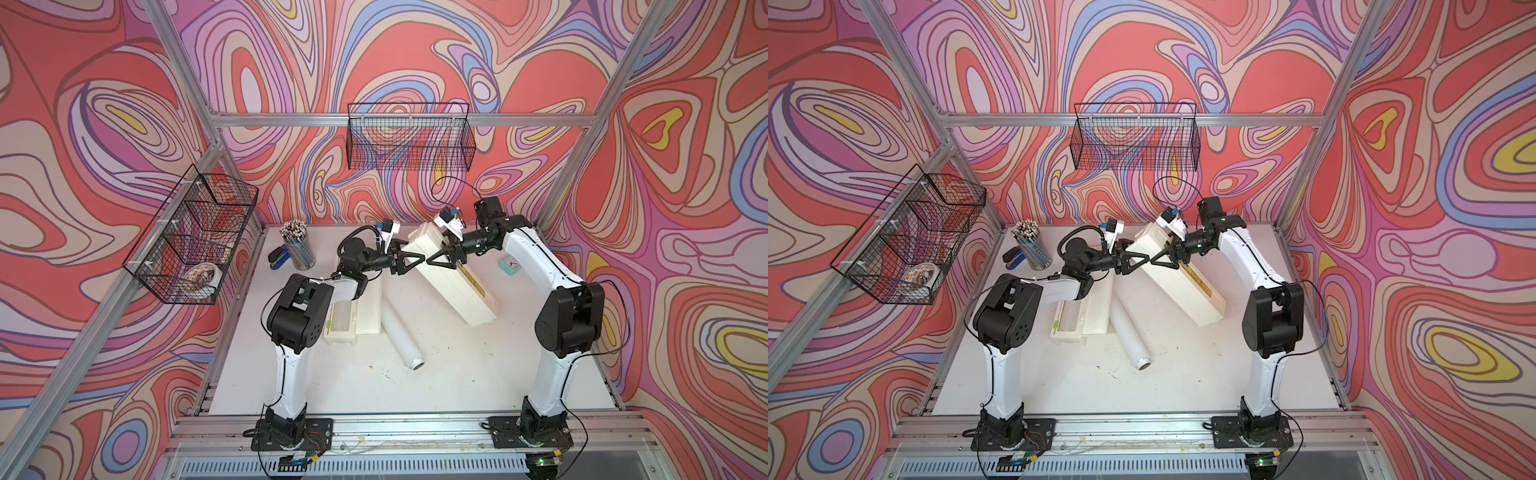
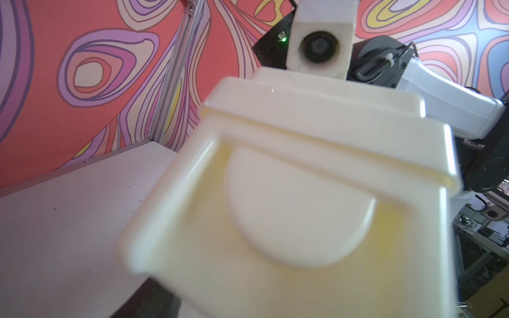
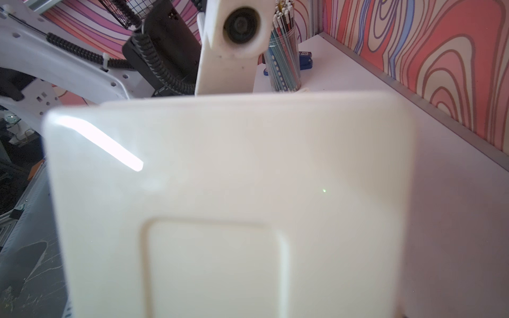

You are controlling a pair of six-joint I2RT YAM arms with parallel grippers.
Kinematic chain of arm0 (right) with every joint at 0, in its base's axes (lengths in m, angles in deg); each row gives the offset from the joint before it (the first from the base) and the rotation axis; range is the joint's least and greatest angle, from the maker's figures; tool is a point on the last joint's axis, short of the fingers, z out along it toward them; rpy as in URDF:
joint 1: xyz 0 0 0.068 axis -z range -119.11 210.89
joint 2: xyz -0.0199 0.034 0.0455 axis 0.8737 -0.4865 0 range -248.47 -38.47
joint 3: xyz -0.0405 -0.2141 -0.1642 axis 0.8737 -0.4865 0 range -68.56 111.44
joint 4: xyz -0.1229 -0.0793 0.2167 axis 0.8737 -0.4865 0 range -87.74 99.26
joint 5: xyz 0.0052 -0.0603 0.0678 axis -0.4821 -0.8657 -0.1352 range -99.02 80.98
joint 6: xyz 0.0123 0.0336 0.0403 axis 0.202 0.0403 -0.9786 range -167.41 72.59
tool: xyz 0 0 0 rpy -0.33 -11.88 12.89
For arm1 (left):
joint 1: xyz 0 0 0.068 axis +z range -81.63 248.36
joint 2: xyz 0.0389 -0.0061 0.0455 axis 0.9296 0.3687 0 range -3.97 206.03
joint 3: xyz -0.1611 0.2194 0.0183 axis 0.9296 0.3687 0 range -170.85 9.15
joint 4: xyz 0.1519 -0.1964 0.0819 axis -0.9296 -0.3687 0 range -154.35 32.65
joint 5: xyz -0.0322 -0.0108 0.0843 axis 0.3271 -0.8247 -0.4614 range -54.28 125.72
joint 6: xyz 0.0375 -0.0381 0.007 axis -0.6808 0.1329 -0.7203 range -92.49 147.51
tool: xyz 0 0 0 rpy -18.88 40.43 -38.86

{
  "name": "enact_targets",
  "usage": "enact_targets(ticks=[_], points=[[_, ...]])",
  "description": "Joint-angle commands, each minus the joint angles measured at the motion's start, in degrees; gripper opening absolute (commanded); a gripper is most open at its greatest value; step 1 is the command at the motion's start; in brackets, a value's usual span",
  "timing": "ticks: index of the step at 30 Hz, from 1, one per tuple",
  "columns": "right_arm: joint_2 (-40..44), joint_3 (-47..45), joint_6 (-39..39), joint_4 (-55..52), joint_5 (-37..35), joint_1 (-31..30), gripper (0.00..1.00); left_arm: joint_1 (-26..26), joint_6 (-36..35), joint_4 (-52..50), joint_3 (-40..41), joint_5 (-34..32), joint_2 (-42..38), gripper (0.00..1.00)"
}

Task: Put plastic wrap rolls into dispensers
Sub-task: Open the lid of the plastic wrap cutting box.

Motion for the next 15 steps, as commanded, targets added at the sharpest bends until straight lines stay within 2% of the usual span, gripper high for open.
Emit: enact_targets(ticks=[1,2,3,6,9,12,15], points=[[-1.2,-0.1,-3.3,-3.2,-3.2,-3.1,0.81,-3.4,-1.5,7.6,-3.1,-1.3,-1.5,0.60],[-0.7,-0.1,-3.6,-3.1,-5.0,-3.1,0.98,-3.4,-2.0,7.3,-2.6,-1.4,-1.6,0.60],[-0.3,-0.2,-4.1,-2.9,-6.8,-3.1,0.98,-3.4,-2.2,6.9,-2.4,-1.1,-1.5,0.59],[0.4,0.2,-3.6,-2.9,-7.7,-2.9,0.98,-3.3,-2.6,6.5,-2.3,-0.8,-1.5,0.59],[-0.2,0.9,-3.4,-3.5,-5.6,-3.0,0.93,-3.3,-2.2,6.7,-2.8,-0.8,-1.3,0.61],[-0.7,1.4,-0.9,-5.8,-2.7,-3.0,0.84,-3.2,-3.2,6.4,-2.4,-2.2,-1.7,0.81],[-0.1,0.8,1.5,-7.6,-1.4,-3.0,0.82,-2.1,-4.6,5.8,-1.8,-3.7,-2.6,0.89]])
